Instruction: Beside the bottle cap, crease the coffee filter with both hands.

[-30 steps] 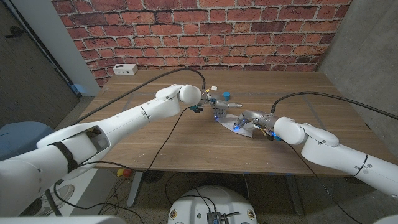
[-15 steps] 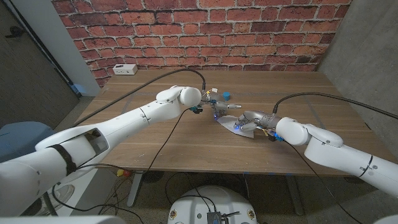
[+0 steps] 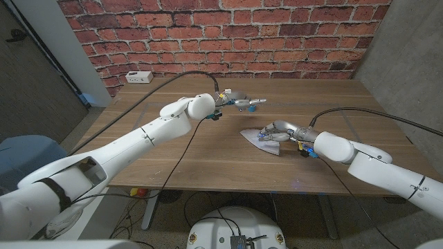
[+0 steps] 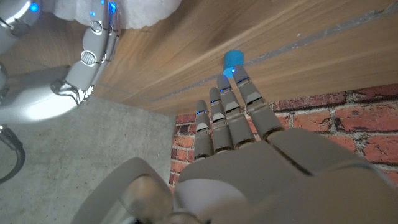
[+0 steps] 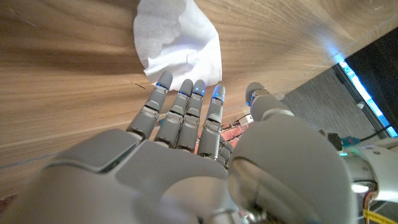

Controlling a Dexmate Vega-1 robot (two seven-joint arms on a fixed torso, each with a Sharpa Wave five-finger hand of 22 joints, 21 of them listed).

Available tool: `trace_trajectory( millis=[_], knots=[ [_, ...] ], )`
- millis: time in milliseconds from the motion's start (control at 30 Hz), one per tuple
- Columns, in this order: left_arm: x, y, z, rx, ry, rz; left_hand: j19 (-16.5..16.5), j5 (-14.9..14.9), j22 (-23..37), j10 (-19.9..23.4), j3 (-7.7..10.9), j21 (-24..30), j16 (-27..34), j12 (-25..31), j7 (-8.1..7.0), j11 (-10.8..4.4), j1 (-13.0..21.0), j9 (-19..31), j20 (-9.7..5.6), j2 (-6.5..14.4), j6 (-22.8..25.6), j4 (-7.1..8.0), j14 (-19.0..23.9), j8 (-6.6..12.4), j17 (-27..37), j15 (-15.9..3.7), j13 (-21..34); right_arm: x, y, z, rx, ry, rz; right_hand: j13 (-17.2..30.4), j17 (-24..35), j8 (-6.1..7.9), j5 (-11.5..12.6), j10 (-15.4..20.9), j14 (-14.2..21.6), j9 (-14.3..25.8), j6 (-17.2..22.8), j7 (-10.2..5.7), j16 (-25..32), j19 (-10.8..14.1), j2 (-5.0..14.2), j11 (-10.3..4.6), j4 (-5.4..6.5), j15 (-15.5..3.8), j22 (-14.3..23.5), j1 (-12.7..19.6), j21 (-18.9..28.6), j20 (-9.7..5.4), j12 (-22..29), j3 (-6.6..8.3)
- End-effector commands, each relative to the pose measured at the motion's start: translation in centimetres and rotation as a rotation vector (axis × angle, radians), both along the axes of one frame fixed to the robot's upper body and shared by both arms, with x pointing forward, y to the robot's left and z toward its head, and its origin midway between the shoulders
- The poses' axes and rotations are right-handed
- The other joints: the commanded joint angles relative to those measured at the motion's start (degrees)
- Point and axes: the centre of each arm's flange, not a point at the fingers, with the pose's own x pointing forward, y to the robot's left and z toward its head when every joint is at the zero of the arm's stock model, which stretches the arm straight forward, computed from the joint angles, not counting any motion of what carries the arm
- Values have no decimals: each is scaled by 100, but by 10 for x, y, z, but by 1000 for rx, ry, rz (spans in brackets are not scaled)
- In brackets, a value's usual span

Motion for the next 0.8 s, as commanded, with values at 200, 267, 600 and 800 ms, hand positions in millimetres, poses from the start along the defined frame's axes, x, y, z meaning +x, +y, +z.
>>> trace_trajectory(
  millis=[200, 267, 600, 800],
  knots=[
    [-23, 55, 12, -349, -94, -106, -241, -15, 27, -96, 43, -99, -42, 32, -174, 23, 48, 13, 46, 150, -105, 0, -297, 18, 22, 16, -11, -11, -34, 20, 422, -141, 125, 22, -9, -11, 142, -350, -233, 22, -291, -60, -64, -89, 193, -68, -49, -13, 17, -36, -50, 24, -64, -124],
    [-23, 62, 10, -382, -84, -121, -269, -22, 28, -106, 52, -111, -49, 34, -195, 17, 62, 13, 55, 169, -150, -2, -367, 12, 22, 34, -14, -10, -36, 21, 459, -152, 130, 21, -19, -19, 152, -484, -363, 22, -389, -85, -108, -120, 225, -26, -69, 41, 17, -41, -69, 14, -82, -167],
    [-23, 106, -1, -597, -25, -218, -735, -121, 16, -621, 146, -304, -83, -33, -469, 0, 274, -2, 52, 340, -692, -39, -1137, -28, 1, 6, -49, -4, -45, 22, 619, -198, 128, 10, -162, -63, 133, -1432, -1155, 22, -1261, -6, -315, -502, 372, 166, -185, 182, 5, -157, -290, -50, -100, -472],
    [-20, 130, -9, -699, 25, -289, -1250, -206, -24, -1162, 282, -481, -112, -52, -583, -89, 508, -29, -149, 537, -1314, -38, -1901, -49, -33, -39, -92, 2, -47, 23, 705, -194, 146, 0, -238, -55, 104, -1786, -1409, 21, -1583, 32, -347, -614, 390, 219, -178, 230, -4, -290, -376, -100, -113, -593]
  ],
)
